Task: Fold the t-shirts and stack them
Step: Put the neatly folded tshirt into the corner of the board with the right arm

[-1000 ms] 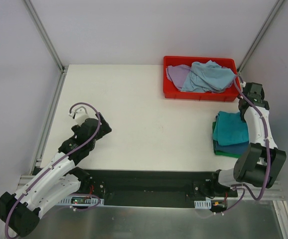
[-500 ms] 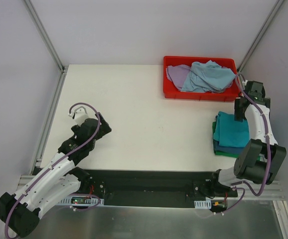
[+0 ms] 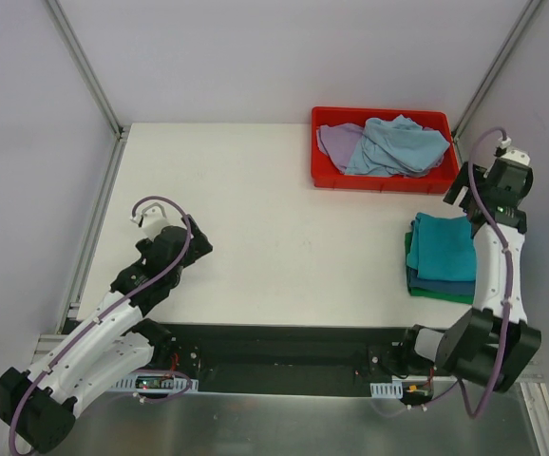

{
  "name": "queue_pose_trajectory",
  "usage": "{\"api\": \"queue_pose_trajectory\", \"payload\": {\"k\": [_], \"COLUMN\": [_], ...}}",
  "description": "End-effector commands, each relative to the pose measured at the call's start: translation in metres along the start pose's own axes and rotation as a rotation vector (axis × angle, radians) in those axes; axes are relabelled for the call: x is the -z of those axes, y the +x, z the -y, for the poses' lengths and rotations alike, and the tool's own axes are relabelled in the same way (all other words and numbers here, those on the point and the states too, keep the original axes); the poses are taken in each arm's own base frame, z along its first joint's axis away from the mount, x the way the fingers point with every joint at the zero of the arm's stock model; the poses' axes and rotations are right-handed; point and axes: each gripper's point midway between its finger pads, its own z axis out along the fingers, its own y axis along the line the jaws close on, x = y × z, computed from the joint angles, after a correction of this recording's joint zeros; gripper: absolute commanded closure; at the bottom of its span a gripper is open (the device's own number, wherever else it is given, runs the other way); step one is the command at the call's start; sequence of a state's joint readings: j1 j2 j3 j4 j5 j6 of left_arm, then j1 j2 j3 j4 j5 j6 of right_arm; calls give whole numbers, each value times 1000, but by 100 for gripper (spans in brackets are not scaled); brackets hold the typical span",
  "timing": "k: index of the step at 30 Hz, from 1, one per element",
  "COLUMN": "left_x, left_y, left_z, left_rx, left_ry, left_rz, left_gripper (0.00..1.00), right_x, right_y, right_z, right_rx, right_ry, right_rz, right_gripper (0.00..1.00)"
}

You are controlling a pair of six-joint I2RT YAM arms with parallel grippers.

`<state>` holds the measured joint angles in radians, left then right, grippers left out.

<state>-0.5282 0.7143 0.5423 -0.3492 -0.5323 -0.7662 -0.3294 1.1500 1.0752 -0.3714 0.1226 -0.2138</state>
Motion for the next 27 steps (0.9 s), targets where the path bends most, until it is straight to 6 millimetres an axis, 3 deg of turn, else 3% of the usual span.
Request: {"api": "queue_pose_trajectory", "payload": {"k": [1,8,13,20,23,27], "left_x": [-1,-6,-9,-10,-9,-6], "left_y": [-1,3,6,7,7,6], "left_z": [-2,-4,-3,-3,-2,0], "left_rx": [-19,-26,-41,-43,-41,-37], "left_ry": [-10,-37,-50,-56,-46,-26], "left_rz": [-6,-20,-41,-42,-46,-45], "left_gripper": [1,1,1,1,1,1], "right_x": [-35,-73,-100,-121,-120,-101], "right_y": [2,34,61,92,91,58], "right_z": [3,40,56,57,54,43], "right_rx": [-64,-70,-89,-101,-119,-146], "right_ry": [3,116,123,104,89,27], "right_rz": [-73,-229,-326,-396,-388,-300], "right_gripper": [4,4,4,4,4,4]}}
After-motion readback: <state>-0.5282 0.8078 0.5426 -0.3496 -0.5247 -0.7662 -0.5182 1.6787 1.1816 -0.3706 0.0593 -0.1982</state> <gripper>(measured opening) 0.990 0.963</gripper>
